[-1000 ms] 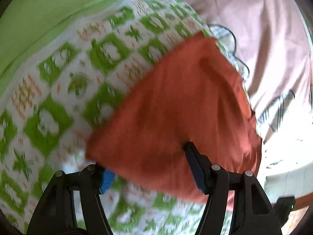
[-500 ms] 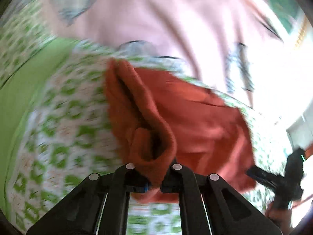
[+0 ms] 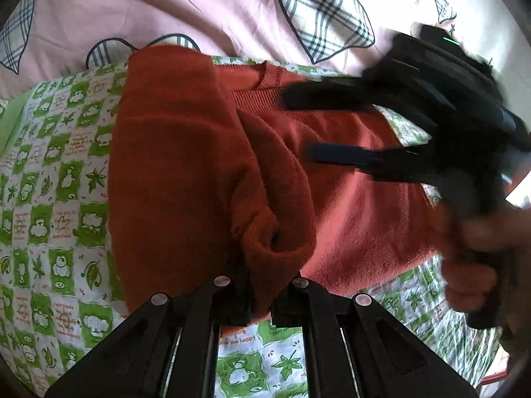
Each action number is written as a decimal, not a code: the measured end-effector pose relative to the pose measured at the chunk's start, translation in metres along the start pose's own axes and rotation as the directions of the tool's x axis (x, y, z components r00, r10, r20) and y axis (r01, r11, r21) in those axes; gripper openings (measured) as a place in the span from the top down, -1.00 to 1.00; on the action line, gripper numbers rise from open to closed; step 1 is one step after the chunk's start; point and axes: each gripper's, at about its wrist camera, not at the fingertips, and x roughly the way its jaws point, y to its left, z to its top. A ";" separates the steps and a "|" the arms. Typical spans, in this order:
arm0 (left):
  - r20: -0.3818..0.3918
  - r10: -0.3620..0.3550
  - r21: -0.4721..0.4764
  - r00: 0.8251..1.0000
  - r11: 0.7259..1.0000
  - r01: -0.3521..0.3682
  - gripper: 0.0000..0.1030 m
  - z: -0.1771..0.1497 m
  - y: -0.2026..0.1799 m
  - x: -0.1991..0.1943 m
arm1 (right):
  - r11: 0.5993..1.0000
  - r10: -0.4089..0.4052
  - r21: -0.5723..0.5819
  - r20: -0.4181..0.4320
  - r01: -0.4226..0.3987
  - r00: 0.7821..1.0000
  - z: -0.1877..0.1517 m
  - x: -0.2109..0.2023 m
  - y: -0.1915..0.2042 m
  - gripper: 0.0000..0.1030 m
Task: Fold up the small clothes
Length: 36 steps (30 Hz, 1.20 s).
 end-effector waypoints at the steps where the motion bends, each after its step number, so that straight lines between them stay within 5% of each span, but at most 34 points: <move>1: 0.004 -0.002 0.000 1.000 1.000 0.002 0.90 0.001 0.002 -0.003 | 1.000 0.016 -0.010 -0.029 -0.016 0.999 0.009 0.017 0.005 -0.44; 5: 0.006 0.000 0.004 1.000 1.000 0.000 0.90 -0.001 0.004 -0.011 | 0.998 -0.024 -0.056 -0.105 0.018 0.994 0.031 0.066 0.022 -0.32; 6: 0.007 0.003 0.008 1.000 1.000 -0.003 0.90 -0.001 0.004 -0.011 | 0.998 -0.029 -0.063 -0.106 0.022 0.994 0.035 0.071 0.026 0.12; 9: 0.016 0.004 0.019 1.000 1.000 -0.004 0.90 0.001 0.000 -0.018 | 0.995 -0.052 -0.085 -0.093 0.044 0.994 0.042 0.070 0.035 0.59; 15: 0.053 -0.119 0.084 0.992 0.990 0.114 0.90 0.014 -0.038 -0.038 | 0.984 -0.023 -0.177 0.030 0.028 0.999 0.035 -0.013 0.059 0.68; 21: -0.015 -0.228 0.137 0.974 0.964 0.228 0.90 0.021 -0.098 -0.003 | 0.978 -0.100 -0.171 0.129 0.122 0.987 0.022 -0.090 0.020 0.68; 27: -0.119 -0.220 0.169 0.968 0.957 0.238 0.90 0.012 -0.125 0.044 | 0.978 -0.180 -0.084 0.139 0.193 0.974 0.009 -0.107 -0.042 0.69; 34: -0.095 -0.245 0.192 0.965 0.947 0.260 0.89 0.023 -0.136 0.038 | 0.982 -0.104 -0.131 0.245 0.139 0.964 0.008 -0.137 -0.038 0.69; 36: -0.113 -0.233 0.196 0.966 0.948 0.251 0.89 0.022 -0.135 0.044 | 0.988 -0.096 -0.093 0.217 0.119 0.971 0.011 -0.133 -0.047 0.66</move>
